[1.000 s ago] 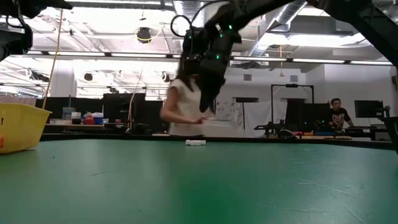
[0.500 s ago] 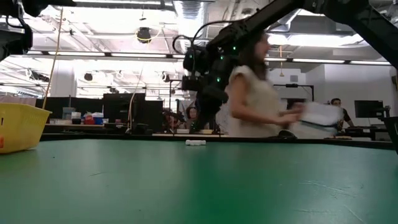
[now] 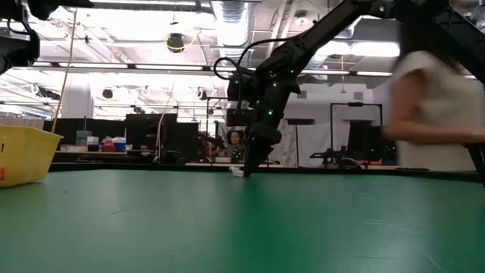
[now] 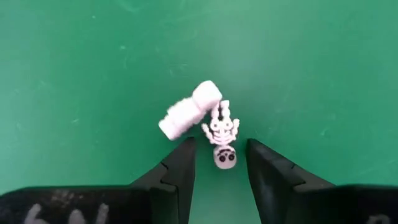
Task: Sort Halloween decoration
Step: Put the top white skeleton model into the blue bin
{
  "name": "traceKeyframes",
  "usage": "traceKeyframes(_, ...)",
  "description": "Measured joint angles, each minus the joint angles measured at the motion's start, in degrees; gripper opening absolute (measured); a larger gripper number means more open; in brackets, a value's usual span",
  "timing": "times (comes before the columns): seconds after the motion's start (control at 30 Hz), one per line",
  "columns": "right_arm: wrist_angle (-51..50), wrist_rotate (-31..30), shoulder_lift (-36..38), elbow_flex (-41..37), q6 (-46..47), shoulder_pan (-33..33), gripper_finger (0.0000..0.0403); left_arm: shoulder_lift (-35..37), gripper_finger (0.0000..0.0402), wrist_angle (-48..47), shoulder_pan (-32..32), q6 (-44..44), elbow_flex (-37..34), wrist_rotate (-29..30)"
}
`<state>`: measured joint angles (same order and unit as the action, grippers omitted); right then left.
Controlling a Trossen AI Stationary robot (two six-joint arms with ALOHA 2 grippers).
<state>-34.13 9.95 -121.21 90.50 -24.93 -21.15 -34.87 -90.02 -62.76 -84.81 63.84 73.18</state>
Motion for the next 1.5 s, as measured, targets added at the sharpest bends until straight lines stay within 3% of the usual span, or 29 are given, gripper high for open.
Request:
traceKeyframes(0.2,1.99,-4.39,0.0,0.0,0.68,0.28,0.0123,0.02,0.0226,0.0,0.01,0.04,0.01,0.22)
traceKeyframes(0.57,1.38,-5.67,0.04,0.02,4.92,0.84,0.0008,0.02,0.0226,0.0,0.01,0.74,0.01,0.07)
traceKeyframes(0.8,1.09,-7.14,0.09,1.6,10.9,1.78,0.0004,0.02,0.0226,0.0,0.01,0.69,-0.01,-0.5)
traceKeyframes(1.1,2.08,-7.32,0.13,11.4,16.16,5.06,0.0002,0.02,0.0226,0.0,0.0,0.9,0.01,-0.95)
traceKeyframes(1.3,6.44,-7.23,0.17,16.85,17.68,11.69,0.0002,0.02,0.0226,0.0,-0.01,1.13,0.02,-0.97)
traceKeyframes(1.5,17.26,-7.12,0.17,17.77,19.4,20.89,0.0002,0.02,0.0226,0.0,-0.01,1.11,0.02,-0.98)
